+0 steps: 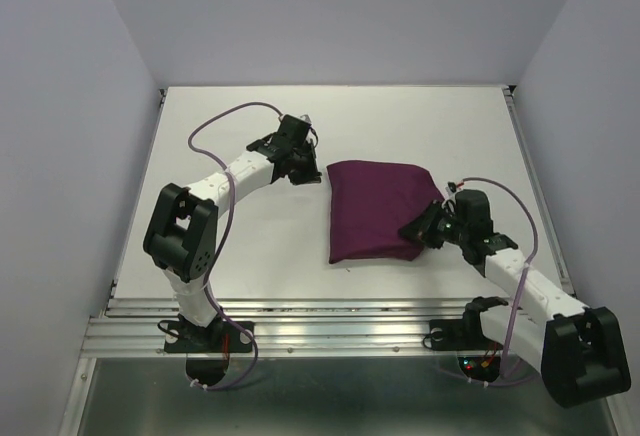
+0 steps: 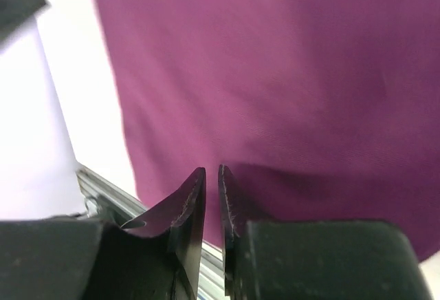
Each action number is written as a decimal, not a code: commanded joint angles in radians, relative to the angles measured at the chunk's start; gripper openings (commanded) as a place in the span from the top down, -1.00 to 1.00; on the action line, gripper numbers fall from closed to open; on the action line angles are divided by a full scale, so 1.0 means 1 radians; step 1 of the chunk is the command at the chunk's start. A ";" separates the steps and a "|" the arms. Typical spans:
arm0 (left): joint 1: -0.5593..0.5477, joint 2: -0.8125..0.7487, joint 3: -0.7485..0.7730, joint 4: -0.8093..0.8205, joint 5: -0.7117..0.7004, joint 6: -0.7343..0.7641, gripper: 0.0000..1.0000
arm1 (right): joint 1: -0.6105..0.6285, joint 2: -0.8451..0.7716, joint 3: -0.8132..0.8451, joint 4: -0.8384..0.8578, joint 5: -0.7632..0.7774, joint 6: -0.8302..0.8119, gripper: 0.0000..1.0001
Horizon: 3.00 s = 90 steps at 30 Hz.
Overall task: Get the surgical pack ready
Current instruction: Pack the surgical kit at the center of the board.
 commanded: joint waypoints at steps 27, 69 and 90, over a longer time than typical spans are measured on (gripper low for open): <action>-0.008 -0.008 0.025 0.030 0.040 -0.004 1.00 | 0.350 0.043 0.281 -0.115 0.278 -0.009 0.57; -0.008 -0.056 0.014 -0.019 -0.017 0.035 1.00 | 0.307 0.744 0.856 -0.089 0.316 -0.137 0.52; -0.007 0.091 0.135 -0.077 -0.071 0.099 1.00 | 0.114 0.481 0.817 -0.324 0.513 -0.228 0.49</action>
